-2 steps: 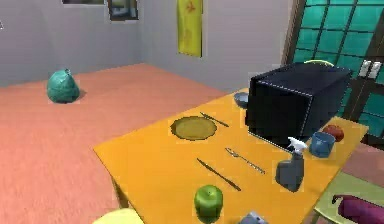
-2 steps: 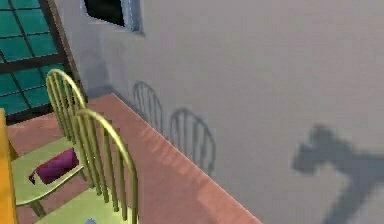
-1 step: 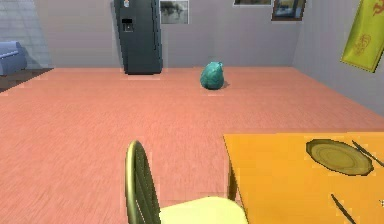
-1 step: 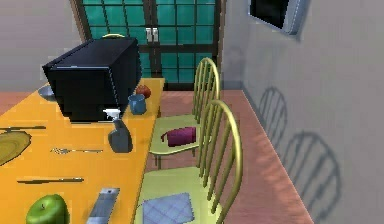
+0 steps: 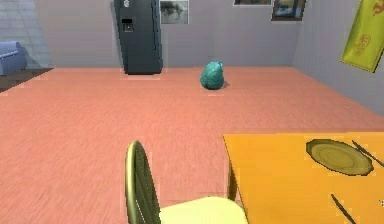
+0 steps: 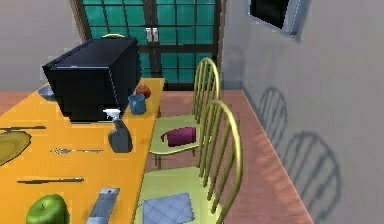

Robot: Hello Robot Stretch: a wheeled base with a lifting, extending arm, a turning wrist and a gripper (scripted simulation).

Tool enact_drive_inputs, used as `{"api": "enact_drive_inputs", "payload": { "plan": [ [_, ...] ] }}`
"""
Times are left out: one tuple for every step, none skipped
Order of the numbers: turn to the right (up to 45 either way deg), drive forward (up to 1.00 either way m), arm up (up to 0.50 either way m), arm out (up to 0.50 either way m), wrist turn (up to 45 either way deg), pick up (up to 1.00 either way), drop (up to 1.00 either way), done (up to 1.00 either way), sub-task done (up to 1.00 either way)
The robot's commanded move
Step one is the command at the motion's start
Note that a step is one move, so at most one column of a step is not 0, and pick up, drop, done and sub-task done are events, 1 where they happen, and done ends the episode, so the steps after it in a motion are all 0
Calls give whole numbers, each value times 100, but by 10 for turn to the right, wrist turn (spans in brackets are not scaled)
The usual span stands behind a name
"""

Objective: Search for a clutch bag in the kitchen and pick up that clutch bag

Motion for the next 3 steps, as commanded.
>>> {"api": "enact_drive_inputs", "payload": {
  "plan": [
    [0, 0, 10, 0, 0, 0, 0, 0, 0],
    [0, 0, 0, 22, 0, 0, 0, 0, 0],
    [0, 0, 0, 0, 450, 0, 0, 0, 0]
  ]
}}
